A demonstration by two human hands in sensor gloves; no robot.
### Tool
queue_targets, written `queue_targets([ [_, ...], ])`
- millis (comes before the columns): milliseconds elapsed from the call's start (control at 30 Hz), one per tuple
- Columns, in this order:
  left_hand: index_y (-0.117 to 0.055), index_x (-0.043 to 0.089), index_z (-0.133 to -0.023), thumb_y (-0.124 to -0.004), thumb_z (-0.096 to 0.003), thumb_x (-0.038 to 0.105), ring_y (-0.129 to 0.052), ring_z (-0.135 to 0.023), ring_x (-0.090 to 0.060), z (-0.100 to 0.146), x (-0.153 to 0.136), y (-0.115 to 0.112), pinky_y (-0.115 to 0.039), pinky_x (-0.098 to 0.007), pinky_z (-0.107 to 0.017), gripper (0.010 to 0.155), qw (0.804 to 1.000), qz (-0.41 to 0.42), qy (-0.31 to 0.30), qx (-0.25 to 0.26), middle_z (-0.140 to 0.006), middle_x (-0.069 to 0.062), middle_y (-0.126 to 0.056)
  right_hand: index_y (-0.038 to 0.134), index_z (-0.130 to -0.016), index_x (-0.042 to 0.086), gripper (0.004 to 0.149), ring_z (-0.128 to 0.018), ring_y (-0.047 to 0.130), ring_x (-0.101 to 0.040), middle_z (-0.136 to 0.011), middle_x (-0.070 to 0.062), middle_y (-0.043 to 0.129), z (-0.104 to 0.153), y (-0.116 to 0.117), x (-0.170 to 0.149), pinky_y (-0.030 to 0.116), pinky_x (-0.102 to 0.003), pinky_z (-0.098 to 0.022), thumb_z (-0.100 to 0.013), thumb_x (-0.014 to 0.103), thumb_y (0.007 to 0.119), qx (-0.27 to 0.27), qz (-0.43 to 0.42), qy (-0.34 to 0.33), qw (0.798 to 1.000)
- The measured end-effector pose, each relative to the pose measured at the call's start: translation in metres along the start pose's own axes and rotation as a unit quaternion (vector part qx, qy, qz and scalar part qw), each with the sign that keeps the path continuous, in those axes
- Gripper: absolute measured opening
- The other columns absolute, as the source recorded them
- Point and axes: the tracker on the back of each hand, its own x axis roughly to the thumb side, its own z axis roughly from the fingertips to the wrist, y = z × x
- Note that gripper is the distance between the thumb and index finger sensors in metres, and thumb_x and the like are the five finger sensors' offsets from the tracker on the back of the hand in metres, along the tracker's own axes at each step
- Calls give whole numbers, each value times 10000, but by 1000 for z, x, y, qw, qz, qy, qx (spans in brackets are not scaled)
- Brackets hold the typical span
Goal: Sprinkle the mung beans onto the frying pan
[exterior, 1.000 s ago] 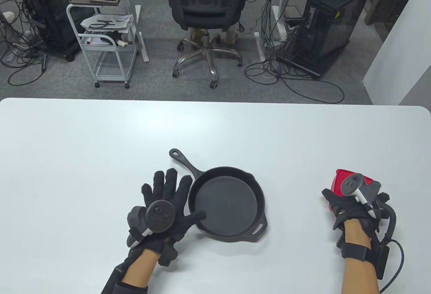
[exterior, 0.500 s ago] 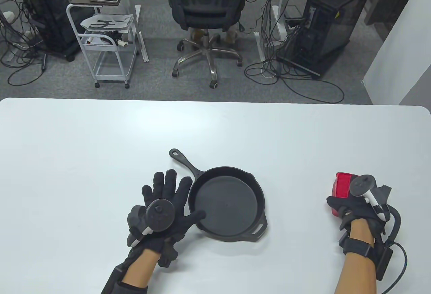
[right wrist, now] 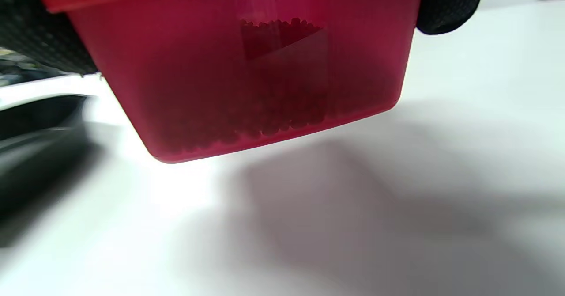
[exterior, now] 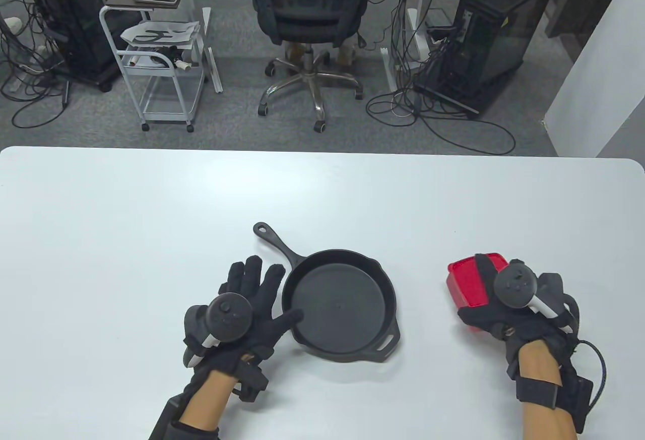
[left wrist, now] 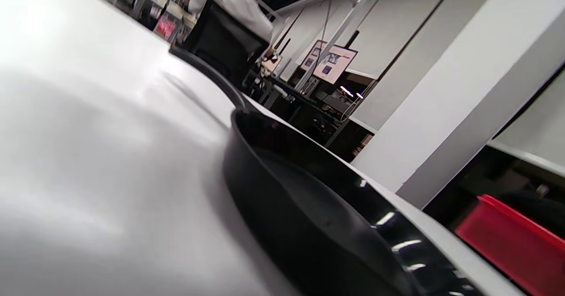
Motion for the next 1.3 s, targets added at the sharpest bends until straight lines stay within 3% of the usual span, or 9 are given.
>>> queue_targets([
  [167, -423, 308, -1202, -486, -386, 949, -296, -1105, -400, 0, -5, 2, -488, -623, -755, 1039, 996, 87, -5, -11, -1269, -100, -278, 181, -1143, 359, 1075, -987, 415, -658, -1182, -403, 143, 8, -16, 68, 556, -723, -666, -417, 747, 872, -8, 11, -105, 994],
  [400, -459, 276, -1190, -466, -391, 964, -554, -983, -426, 3, -13, 9, -688, -556, -594, 1054, 978, 210, 0, -19, -1228, -150, -440, 185, -1147, 352, 1070, -991, 414, -662, -1184, -403, 146, 29, -26, 177, 551, -724, -669, -425, 742, 873, 7, 46, -248, 968],
  [667, -486, 237, -1174, -508, -409, 956, -796, -744, -376, 2, -22, 5, -813, -421, -344, 1050, 890, 449, -21, -81, -1123, -173, -637, 181, -1146, 349, 1079, -1002, 404, -665, -1190, -397, 150, 43, -25, 262, 538, -731, -675, -423, 728, 887, 24, 62, -349, 935],
  [800, -352, 233, -1191, -512, -473, 911, -929, -625, -323, -1, -24, -2, -868, -361, -254, 1001, 849, 500, -37, -166, -1088, -156, -700, 181, -1146, 345, 1078, -1006, 398, -667, -1191, -394, 148, 46, -23, 286, 531, -734, -678, -426, 721, 891, 37, 71, -370, 926],
  [900, -236, 247, -1190, -524, -510, 865, -1005, -562, -323, -1, -28, -6, -914, -349, -238, 963, 800, 553, -48, -227, -1066, -190, -696, 211, -1153, 318, 1078, -1007, 399, -666, -1193, -391, 156, 45, -23, 294, 526, -734, -684, -421, 719, 894, 45, 67, -373, 924],
  [967, -246, 290, -1186, -581, -509, 837, -1031, -538, -335, -3, -31, -5, -935, -340, -219, 932, 800, 555, -46, -222, -1039, -205, -734, 232, -1156, 326, 1064, -1020, 383, -663, -1201, -383, 158, 43, -22, 294, 509, -740, -694, -422, 712, 898, 49, 57, -377, 923],
  [1033, -245, 302, -1191, -575, -526, 819, -1030, -574, -328, -4, -31, -5, -950, -316, -246, 904, 799, 550, -60, -235, -1062, -202, -699, 253, -1155, 332, 1048, -1033, 365, -661, -1209, -372, 156, 43, -22, 293, 490, -751, -699, -423, 697, 908, 46, 56, -380, 922],
  [1200, -337, 345, -1192, -569, -535, 779, -1018, -555, -337, -6, -32, -12, -949, -324, -226, 821, 796, 570, -41, -200, -1054, -200, -689, 291, -1155, 327, 999, -1081, 297, -623, -1230, -319, 185, 42, -22, 289, 450, -767, -706, -441, 679, 894, 22, 64, -368, 927],
  [1300, -343, 336, -1179, -594, -532, 764, -1011, -563, -362, -6, -34, -14, -952, -348, -232, 815, 788, 590, -22, -173, -1062, -206, -662, 499, -1125, 307, 827, -1088, 321, -588, -1239, -278, 283, 45, -23, 286, 451, -762, -703, -469, 658, 860, -25, 79, -353, 932],
])
